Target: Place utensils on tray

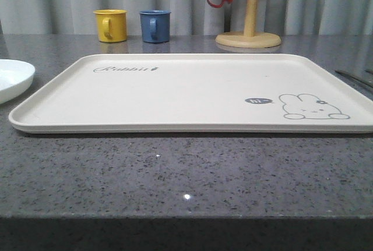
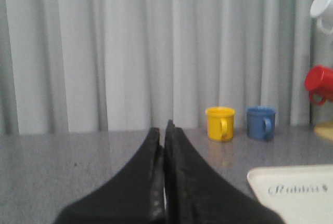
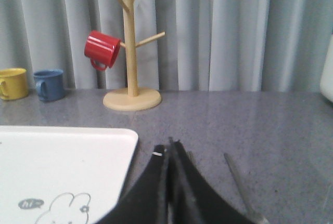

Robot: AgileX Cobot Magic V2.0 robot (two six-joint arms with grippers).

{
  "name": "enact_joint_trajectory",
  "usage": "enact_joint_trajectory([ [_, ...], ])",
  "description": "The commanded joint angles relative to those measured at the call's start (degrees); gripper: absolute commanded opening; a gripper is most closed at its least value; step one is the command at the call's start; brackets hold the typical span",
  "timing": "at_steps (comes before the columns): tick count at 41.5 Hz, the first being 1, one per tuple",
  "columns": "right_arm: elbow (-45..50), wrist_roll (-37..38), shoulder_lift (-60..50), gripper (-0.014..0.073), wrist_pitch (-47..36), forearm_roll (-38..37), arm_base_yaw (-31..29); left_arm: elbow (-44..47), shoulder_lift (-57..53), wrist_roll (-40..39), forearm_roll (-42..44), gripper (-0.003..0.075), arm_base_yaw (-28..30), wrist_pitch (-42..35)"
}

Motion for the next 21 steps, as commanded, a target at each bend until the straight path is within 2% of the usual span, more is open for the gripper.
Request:
enact_joint_trajectory([
  [1,-7.96,-0.41,3.32,-0.0067,1.13,-0.11,-0.28,-10.43,3.23,-0.52,-0.38,-0.002,-0.34,4.2],
  [10,-21.49,-0.41,14.38,-0.0067,10.68,-0.7,-0.28,-25.03,14.72,-0.52,-0.29,-0.002,-0.34,18.95],
  [21,-23.76,-0.41,25.23,-0.0067,15.92,-0.7,-0.28,-26.16,23.47,-0.52,-0.29,-0.002,-0.34,22.56],
])
